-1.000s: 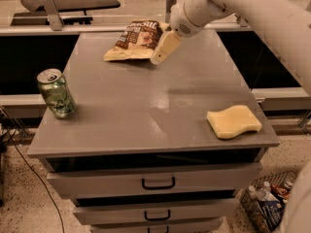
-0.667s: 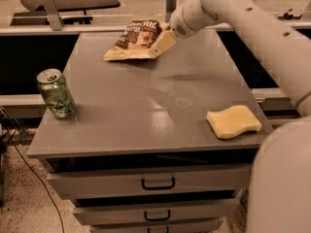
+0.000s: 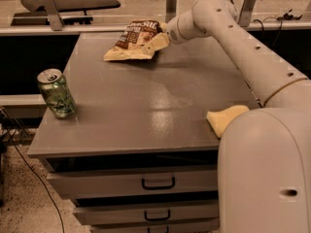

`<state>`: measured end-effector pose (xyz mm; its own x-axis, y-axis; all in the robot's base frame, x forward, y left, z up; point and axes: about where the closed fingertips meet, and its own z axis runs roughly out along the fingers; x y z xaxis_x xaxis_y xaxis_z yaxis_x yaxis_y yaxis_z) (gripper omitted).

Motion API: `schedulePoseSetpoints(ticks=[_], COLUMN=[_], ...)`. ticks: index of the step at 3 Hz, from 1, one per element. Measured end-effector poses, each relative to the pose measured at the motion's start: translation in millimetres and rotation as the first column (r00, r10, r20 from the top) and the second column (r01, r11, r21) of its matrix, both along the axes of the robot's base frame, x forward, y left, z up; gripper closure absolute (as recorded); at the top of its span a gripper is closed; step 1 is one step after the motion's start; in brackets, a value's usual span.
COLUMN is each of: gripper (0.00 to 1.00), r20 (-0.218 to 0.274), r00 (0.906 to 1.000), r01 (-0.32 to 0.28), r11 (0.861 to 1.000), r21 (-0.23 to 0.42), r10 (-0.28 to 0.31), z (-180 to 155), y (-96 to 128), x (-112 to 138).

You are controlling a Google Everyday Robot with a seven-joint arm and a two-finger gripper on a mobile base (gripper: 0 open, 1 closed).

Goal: Move brown chip bag near sponge

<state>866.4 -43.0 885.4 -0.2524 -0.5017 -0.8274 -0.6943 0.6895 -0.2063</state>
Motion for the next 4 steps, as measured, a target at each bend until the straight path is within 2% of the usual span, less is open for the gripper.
schedulePoseSetpoints(ticks=[1, 2, 3, 4], gripper=[0.00, 0.00, 0.17, 0.39], r20=[-0.022, -0.047, -0.087, -0.106], r00=[0.9998, 0.9989, 0.9962, 0.9944], r01=[0.007, 0.006, 0.010, 0.022], r11=[0.997, 0.991, 0.985, 0.982], r21=[0.082, 0.135, 0.171, 0.187], r10=[-0.005, 0.000, 0.005, -0.002], z=[-6.1, -12.7, -23.4, -27.9], y=[18.2, 33.8, 45.0, 46.9], x=[16.1, 25.5, 29.6, 30.1])
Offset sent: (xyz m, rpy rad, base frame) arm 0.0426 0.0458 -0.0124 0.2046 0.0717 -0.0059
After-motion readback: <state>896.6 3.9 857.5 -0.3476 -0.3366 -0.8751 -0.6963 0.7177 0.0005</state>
